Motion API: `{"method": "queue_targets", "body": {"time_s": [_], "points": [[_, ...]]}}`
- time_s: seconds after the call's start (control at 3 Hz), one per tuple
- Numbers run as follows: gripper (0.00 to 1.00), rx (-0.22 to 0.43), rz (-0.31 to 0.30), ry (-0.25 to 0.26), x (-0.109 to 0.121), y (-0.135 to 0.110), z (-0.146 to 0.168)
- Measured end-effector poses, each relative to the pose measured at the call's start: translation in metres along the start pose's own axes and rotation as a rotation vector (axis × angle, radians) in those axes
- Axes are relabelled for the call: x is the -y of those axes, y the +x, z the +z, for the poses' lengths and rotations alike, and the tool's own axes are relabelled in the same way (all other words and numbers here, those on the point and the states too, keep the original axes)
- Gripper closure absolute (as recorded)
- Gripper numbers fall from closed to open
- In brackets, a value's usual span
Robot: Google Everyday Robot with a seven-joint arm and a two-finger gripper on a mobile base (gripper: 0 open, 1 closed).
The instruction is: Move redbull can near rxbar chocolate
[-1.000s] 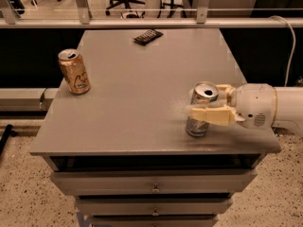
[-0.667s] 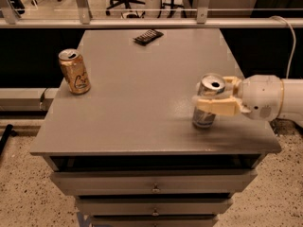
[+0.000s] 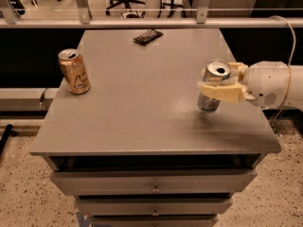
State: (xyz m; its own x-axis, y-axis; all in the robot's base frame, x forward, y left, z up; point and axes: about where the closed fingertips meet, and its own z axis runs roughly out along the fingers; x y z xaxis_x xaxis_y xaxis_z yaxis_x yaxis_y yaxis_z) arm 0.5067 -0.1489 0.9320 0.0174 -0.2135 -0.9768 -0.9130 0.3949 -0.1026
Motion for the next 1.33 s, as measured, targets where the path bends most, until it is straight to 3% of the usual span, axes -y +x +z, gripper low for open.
{"method": "queue_targets", "body": {"time_s": [0.33,0.67,1.0,1.33], "points": [[1.00,0.013,-0.010,0.020,0.003,-0.004,0.001],[1.00,0.034,-0.049,0.057,0.041,-0.010,0.014],[1.00,0.105,-0.092,0.101,0.116,-0.032,0.038],[1.00,0.147,-0.116,0.121,0.166,-0.051,0.055]]}}
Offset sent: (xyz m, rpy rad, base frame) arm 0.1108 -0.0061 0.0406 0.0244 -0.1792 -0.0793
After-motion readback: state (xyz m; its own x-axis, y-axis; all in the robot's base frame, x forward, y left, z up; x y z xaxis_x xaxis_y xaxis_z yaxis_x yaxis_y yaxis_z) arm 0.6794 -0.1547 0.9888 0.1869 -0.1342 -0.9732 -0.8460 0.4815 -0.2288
